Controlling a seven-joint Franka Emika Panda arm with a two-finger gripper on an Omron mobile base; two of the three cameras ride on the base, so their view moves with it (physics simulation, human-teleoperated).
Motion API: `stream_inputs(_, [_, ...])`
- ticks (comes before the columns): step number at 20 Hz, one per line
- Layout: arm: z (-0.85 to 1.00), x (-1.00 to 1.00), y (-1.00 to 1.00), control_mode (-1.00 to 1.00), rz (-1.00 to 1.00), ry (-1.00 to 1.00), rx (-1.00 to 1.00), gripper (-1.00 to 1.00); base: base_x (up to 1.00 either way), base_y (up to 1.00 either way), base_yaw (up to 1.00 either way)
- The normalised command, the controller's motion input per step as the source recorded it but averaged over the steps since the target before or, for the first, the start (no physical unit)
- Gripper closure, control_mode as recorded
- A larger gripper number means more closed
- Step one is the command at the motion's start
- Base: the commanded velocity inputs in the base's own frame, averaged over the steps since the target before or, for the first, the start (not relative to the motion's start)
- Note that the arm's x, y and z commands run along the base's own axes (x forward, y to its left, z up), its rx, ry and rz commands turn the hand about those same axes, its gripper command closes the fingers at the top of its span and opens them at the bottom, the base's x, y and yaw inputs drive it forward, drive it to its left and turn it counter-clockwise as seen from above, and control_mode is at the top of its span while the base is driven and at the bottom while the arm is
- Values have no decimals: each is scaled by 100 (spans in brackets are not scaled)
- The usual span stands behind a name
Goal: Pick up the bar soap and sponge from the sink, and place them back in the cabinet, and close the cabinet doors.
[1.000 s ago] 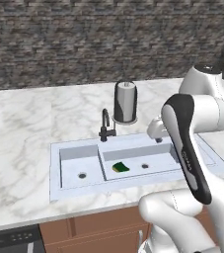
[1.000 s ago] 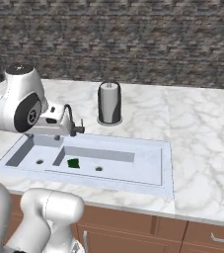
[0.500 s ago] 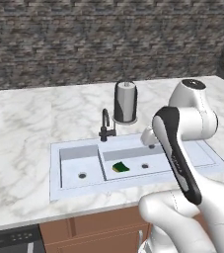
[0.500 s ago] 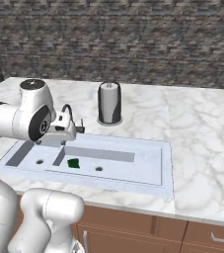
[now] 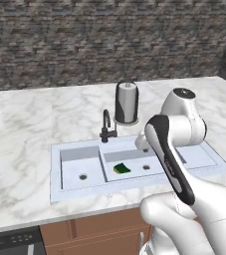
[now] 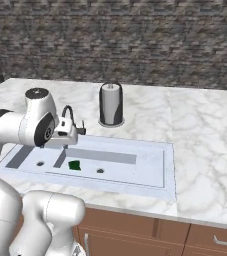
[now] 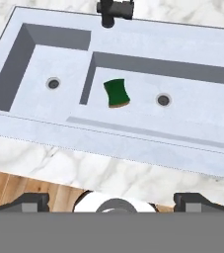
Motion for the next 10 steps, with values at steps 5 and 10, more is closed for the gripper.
stream_inputs(5, [-16,29,11,-100,0,0,0,-100,0,0,0])
stream_inputs(10, [-24,30,0,-100,1,0,0,-100,0,0,0])
